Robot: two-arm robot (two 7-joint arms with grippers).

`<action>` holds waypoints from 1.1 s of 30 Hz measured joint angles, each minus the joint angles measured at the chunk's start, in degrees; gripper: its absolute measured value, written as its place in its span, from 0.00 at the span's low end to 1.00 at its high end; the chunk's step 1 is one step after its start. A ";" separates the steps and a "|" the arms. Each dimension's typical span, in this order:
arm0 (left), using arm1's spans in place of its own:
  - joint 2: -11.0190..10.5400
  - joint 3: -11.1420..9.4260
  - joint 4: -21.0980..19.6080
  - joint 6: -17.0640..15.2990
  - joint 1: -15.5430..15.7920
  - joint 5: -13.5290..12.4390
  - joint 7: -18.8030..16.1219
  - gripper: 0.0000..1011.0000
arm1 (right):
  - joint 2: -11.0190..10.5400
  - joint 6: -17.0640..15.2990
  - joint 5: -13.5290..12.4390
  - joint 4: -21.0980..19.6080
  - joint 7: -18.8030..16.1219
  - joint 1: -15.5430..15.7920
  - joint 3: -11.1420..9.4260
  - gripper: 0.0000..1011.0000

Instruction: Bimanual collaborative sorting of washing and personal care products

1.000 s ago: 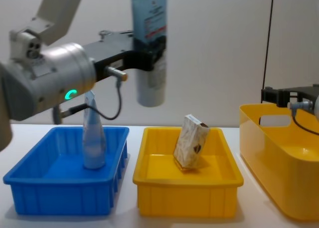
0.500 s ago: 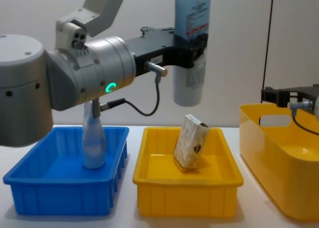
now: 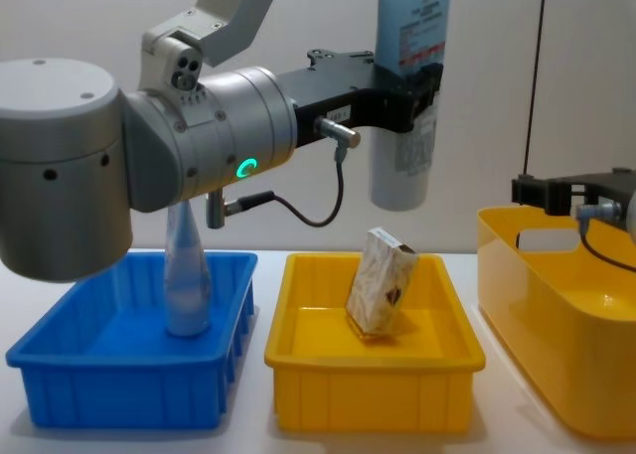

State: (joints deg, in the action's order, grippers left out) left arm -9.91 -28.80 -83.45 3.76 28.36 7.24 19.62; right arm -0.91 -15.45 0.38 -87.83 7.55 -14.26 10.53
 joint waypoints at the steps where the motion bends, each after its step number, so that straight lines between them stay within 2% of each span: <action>1: 0.06 -0.06 0.04 -0.03 0.05 -0.02 0.06 0.26 | -0.26 -0.10 -0.15 -0.31 -0.68 0.16 0.11 0.99; 11: 0.33 -0.28 0.21 -0.14 0.32 -0.08 0.28 0.26 | -2.72 -1.03 -1.09 -2.78 -6.05 1.43 1.14 0.99; 19: 0.44 -0.37 0.28 -0.18 0.42 -0.14 0.38 0.26 | -5.72 -2.25 -1.53 -5.14 -11.90 2.23 2.62 0.99; 26: 0.47 -0.41 0.32 -0.22 0.45 -0.15 0.41 0.26 | -8.74 -3.10 -1.53 -6.66 -17.34 2.10 4.20 0.99; 33: 0.50 -0.45 0.35 -0.23 0.49 -0.15 0.44 0.26 | -10.97 -3.07 -1.52 -7.26 -21.00 1.33 5.52 0.99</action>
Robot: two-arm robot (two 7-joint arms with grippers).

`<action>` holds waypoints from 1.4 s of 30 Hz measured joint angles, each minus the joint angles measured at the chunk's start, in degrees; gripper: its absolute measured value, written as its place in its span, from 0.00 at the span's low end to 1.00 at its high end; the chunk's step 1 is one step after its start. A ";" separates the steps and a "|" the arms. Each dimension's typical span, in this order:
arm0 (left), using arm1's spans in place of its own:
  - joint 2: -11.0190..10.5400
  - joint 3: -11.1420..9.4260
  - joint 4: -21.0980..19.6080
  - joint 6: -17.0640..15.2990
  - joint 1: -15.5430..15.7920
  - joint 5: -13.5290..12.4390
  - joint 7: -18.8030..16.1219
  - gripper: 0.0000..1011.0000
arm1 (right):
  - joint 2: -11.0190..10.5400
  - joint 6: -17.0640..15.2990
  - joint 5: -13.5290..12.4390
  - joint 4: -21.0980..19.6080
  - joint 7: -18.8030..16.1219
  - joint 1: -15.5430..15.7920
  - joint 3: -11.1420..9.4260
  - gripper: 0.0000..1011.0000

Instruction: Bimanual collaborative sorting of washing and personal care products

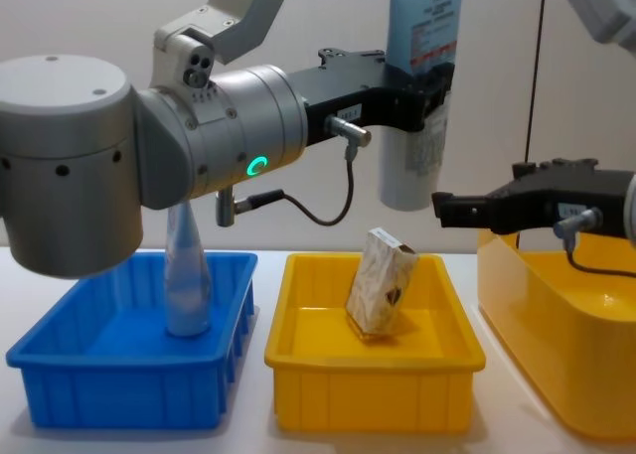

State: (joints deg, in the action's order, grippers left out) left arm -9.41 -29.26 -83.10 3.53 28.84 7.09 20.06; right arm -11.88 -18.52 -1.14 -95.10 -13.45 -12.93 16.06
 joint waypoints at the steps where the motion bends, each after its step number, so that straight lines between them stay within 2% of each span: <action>1: 0.01 -0.01 0.00 0.00 0.01 0.00 0.01 0.26 | -0.41 0.14 0.00 -0.02 -0.79 -0.23 0.29 0.99; 7: 0.04 -0.01 0.00 0.00 0.03 0.01 0.03 0.26 | -1.94 1.24 -0.01 0.24 -3.69 -1.54 1.57 0.99; 18: 0.04 -0.01 0.00 0.00 0.03 0.01 0.04 0.26 | -3.46 3.36 0.07 1.79 -6.42 -4.08 3.35 0.99; 36: 0.04 -0.01 -0.01 0.01 0.02 0.01 0.02 0.26 | -3.47 7.68 1.02 7.21 -8.07 -8.89 6.37 0.99; 42: 0.04 0.00 0.00 0.01 0.02 0.01 0.01 0.26 | -3.02 8.68 1.15 9.24 -8.34 -10.34 7.36 0.89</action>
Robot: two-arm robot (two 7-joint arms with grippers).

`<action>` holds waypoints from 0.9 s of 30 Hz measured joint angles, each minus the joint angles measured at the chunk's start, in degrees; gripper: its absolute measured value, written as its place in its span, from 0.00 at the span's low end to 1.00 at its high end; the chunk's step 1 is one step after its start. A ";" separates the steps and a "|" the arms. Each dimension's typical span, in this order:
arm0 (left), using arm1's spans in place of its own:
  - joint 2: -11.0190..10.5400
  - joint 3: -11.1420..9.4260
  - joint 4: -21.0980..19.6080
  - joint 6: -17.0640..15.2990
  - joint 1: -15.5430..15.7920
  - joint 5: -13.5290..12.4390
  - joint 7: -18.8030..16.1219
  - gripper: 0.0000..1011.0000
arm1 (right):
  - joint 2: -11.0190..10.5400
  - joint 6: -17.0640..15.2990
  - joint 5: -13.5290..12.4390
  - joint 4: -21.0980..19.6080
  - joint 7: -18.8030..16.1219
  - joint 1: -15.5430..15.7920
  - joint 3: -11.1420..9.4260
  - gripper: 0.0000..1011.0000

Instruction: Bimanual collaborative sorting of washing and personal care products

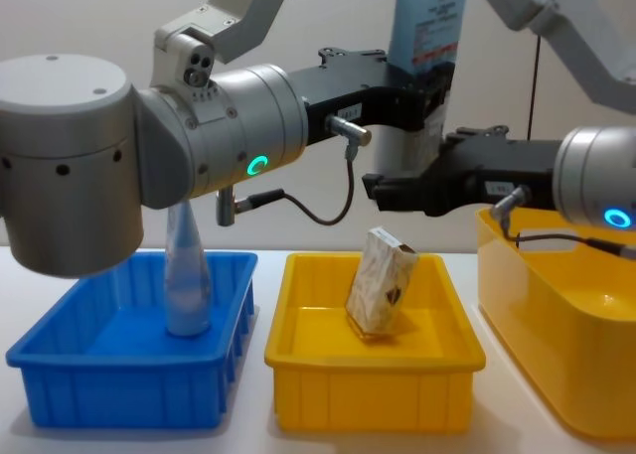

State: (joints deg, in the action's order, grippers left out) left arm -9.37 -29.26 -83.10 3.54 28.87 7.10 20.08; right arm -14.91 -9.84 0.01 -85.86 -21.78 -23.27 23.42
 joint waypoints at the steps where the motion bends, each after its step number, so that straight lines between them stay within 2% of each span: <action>1: 0.00 0.00 0.00 0.00 0.00 0.00 0.00 0.26 | 0.10 0.20 0.00 0.41 -0.03 -0.28 0.21 0.83; 4: 0.00 0.01 0.00 0.00 0.00 -0.01 -0.02 0.26 | 0.29 0.57 0.00 1.07 -0.05 -0.76 0.54 0.78; 7: 0.00 0.01 0.00 -0.01 0.00 -0.02 -0.04 0.26 | 0.49 0.85 0.00 1.69 -0.01 -1.16 0.83 0.67; 9: 0.01 0.00 -0.01 0.00 0.00 -0.01 -0.04 0.28 | 0.60 0.95 0.00 2.00 0.05 -1.32 0.98 0.65; 19: 0.00 -0.01 0.00 0.01 0.00 0.01 0.00 0.57 | 1.11 1.52 -0.01 2.83 0.86 -1.72 1.22 0.62; 22: 0.00 0.00 -0.01 0.01 0.00 0.00 0.01 0.71 | 1.24 1.64 -0.04 2.89 1.13 -1.72 1.19 0.62; 27: 0.00 0.00 -0.01 0.01 0.00 0.00 0.01 0.81 | 1.43 1.71 -0.11 2.87 1.55 -1.53 0.96 0.62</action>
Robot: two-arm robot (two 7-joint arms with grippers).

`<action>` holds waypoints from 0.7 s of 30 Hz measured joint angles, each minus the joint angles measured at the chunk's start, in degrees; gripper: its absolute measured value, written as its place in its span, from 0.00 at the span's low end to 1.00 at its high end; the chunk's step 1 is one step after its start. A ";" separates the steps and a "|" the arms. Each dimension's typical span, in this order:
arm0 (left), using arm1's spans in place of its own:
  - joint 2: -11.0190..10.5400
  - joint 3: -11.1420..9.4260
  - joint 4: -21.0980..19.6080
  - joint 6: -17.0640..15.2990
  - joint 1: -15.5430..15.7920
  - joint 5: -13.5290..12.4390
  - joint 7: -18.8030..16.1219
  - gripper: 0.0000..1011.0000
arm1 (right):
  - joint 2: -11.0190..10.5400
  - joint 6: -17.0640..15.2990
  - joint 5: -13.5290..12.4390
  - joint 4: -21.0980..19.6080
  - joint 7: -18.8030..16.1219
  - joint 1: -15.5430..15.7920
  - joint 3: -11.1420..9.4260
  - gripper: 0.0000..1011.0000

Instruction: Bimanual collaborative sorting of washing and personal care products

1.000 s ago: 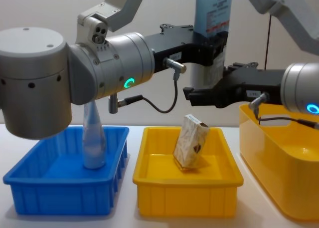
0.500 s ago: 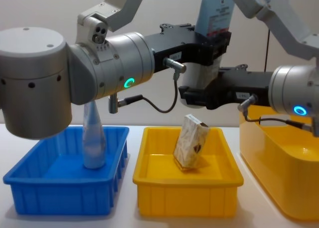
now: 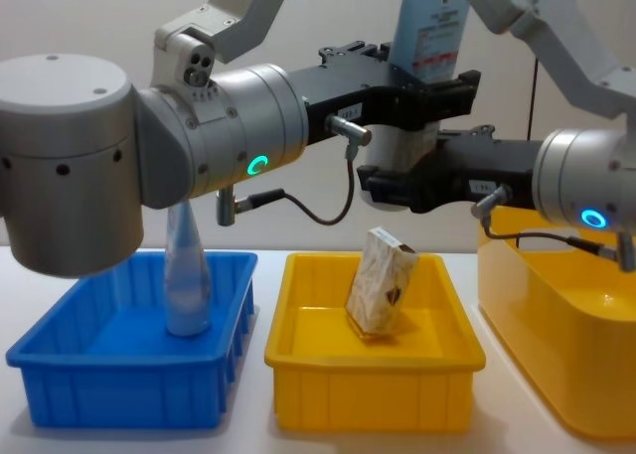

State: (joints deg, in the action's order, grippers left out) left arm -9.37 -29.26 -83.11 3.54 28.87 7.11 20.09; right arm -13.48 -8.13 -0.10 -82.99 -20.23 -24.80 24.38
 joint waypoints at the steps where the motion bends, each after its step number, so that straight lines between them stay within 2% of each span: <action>1: 0.00 0.00 0.00 0.00 0.00 0.00 0.00 0.85 | 0.04 0.00 -0.03 -0.01 0.14 0.05 -0.05 0.62; 6: 0.00 0.00 0.00 0.00 0.00 0.00 0.00 0.99 | 0.44 -0.37 -0.12 -0.31 1.08 0.48 -0.75 0.61; 21: 0.00 0.00 0.01 -0.01 0.00 0.00 0.00 0.99 | 2.31 -5.19 0.26 -0.96 6.38 1.93 -4.07 0.60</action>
State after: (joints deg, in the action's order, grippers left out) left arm -9.37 -29.26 -83.10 3.53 28.87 7.10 20.09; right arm -11.17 -13.32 0.15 -83.94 -13.84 -22.88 20.31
